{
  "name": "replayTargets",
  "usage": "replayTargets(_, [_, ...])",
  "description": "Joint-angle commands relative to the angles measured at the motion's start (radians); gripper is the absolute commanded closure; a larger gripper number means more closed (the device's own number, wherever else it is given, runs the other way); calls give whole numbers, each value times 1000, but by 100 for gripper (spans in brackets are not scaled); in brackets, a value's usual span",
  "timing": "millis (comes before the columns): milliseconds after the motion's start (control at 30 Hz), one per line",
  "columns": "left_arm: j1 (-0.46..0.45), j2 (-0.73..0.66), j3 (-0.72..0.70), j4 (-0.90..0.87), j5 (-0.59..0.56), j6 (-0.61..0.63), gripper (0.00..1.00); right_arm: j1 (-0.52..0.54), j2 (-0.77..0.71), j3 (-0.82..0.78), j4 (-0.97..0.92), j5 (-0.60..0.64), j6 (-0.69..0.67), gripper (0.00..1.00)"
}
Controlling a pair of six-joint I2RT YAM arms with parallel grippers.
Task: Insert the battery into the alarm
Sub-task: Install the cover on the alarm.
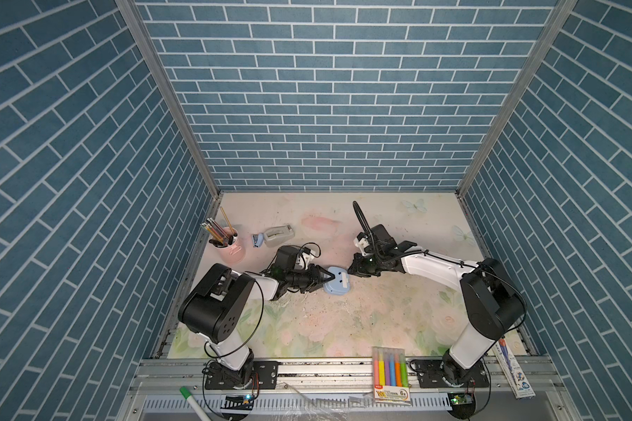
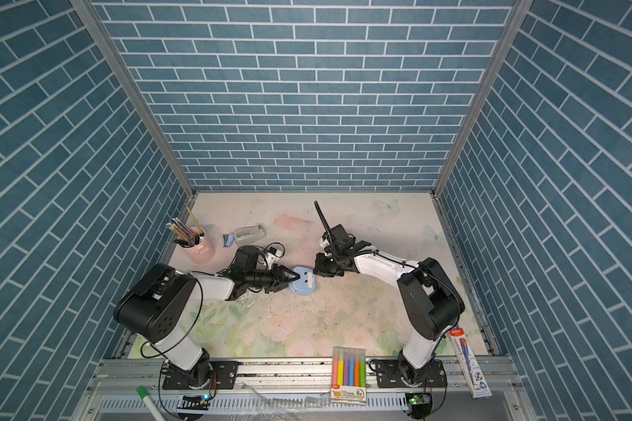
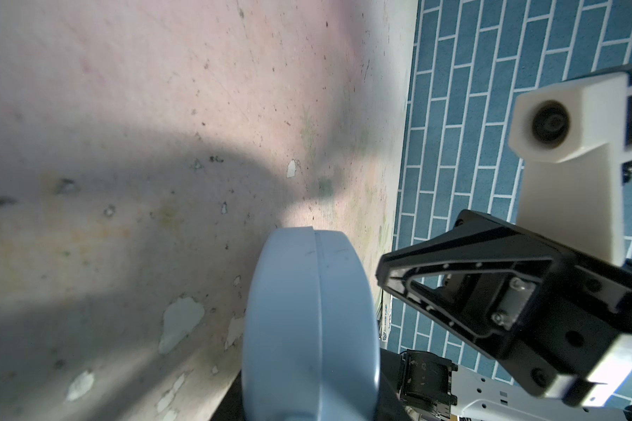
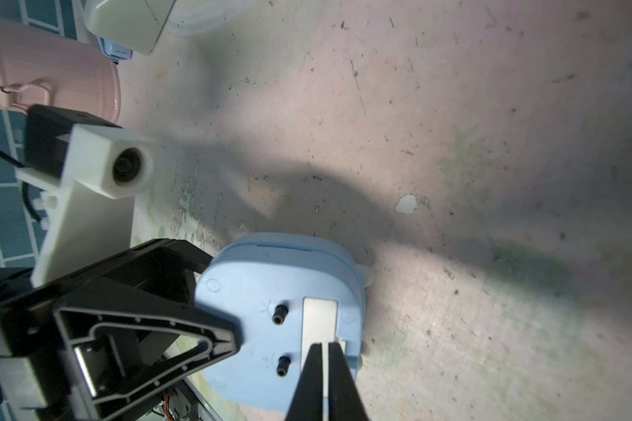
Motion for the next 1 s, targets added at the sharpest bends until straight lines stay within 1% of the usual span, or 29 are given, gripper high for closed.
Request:
replayTargets(0, [8,37,-37,-131,-109,24,100,7,33,17,13,3,0,92])
replayTargets(267, [8,43,-36,-123,-106,23,100,13,72,27,3,-32,2,92])
replayTargets(367, [8,46,-34,-122,-104,22,100,13,56,36,-32,3,-11,92])
replayTargets(467, [7,34,-34,-117,-105,14,100,13,-11,50,-106,102,-42,85])
replayTargets(567, [8,5,-37,-91,-101,-24,100,16,-99,54,-167,222,-63,73])
replayTargets(700, [8,-58,-36,-41,-101,-94,100,36,-215,35,-215,462,-46,60])
replayTargets(833, [10,-104,1,-87,-105,-117,100,72,-269,3,-233,698,-59,58])
replayTargets(900, [16,-120,15,-91,-105,-156,100,79,-304,-45,-173,717,-84,58])
replayTargets(967, [26,-136,12,-77,-117,-225,100,87,-345,-107,-84,710,-129,58])
